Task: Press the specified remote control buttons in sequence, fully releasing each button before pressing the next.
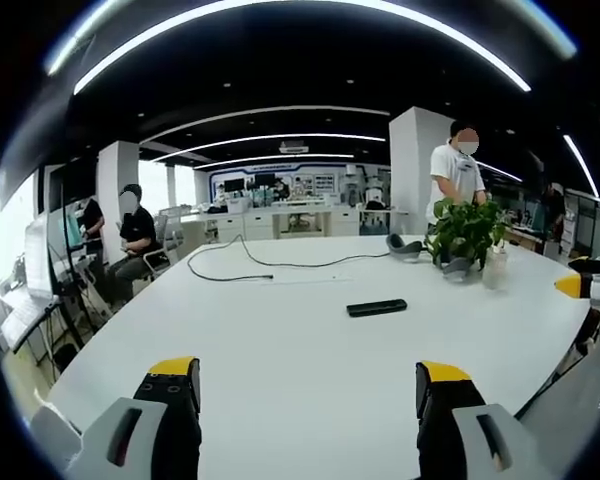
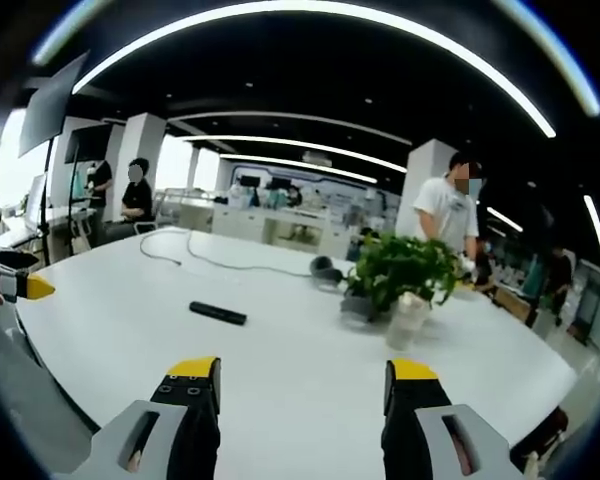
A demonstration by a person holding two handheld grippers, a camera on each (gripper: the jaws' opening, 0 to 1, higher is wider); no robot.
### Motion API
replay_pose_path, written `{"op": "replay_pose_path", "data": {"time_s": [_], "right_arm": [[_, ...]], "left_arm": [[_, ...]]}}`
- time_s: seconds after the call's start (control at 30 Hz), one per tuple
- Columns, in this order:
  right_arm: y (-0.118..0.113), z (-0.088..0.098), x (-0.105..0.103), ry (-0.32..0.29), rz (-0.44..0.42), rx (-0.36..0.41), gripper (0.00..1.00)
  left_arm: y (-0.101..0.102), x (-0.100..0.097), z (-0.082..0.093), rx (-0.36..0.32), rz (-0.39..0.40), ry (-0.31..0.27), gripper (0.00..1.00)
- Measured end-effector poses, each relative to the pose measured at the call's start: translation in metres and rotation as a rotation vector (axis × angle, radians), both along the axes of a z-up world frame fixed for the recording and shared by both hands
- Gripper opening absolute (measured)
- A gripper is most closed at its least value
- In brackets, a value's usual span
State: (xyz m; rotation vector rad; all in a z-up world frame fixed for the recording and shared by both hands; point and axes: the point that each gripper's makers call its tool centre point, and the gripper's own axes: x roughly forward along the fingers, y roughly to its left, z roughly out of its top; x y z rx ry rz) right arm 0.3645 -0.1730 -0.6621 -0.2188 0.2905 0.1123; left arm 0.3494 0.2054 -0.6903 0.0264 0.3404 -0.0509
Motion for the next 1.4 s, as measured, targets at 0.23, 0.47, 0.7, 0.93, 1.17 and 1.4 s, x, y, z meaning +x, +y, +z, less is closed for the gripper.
{"op": "replay_pose_path", "data": {"time_s": [0.23, 0.47, 0.7, 0.93, 1.17, 1.4], "right_arm": [[0.002, 0.002, 0.002, -0.006, 0.005, 0.024, 0.78], [0.002, 0.001, 0.003, -0.003, 0.006, 0.02, 0.81], [0.002, 0.002, 0.003, -0.013, 0.002, 0.022, 0.84], [0.001, 0.007, 0.003, -0.037, -0.004, 0.02, 0.83], [0.0, 0.01, 0.003, -0.054, -0.004, 0.024, 0.85], [-0.001, 0.008, 0.003, -0.045, -0.008, 0.01, 0.83]], "left_arm": [[0.0, 0.0, 0.001, -0.003, 0.004, -0.003, 0.93], [-0.002, 0.0, 0.0, 0.0, 0.0, 0.006, 0.93], [-0.002, -0.001, -0.002, 0.005, -0.002, 0.015, 0.93], [-0.003, 0.0, -0.003, 0.016, -0.01, 0.02, 0.95], [-0.012, 0.001, -0.011, 0.035, -0.06, 0.063, 0.98], [-0.019, 0.002, -0.009, 0.047, -0.1, 0.067, 0.99]]}}
